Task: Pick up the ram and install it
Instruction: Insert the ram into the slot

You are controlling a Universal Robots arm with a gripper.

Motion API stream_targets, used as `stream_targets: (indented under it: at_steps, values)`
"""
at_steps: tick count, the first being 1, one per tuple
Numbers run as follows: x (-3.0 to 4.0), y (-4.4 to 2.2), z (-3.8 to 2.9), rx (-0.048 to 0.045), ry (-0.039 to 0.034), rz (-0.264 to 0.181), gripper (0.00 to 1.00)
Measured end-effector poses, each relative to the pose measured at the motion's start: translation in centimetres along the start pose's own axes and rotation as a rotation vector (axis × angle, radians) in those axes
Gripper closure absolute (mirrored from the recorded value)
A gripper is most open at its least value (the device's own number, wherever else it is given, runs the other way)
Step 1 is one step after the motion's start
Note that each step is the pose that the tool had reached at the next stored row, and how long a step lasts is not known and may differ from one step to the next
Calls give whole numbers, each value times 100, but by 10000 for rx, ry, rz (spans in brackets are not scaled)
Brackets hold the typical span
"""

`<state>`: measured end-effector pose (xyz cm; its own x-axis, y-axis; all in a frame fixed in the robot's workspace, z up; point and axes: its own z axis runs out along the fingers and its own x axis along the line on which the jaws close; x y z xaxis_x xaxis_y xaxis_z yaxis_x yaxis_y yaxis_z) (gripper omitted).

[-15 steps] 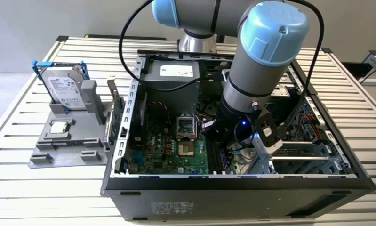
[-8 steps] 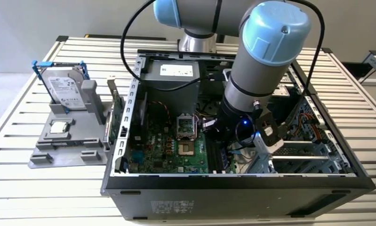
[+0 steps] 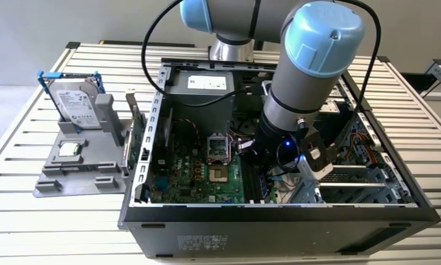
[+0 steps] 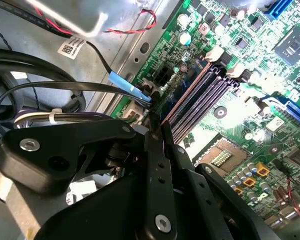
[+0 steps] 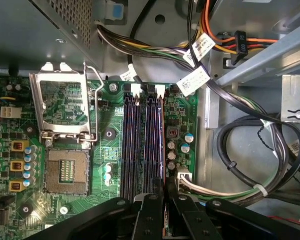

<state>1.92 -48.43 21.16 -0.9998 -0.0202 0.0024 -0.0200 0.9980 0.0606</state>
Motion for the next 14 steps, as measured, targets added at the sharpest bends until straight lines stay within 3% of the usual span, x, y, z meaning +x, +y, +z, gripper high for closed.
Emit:
stream_targets:
  at_steps: [14]
  values:
    - [-57,-2,-12,-10,194,11,100]
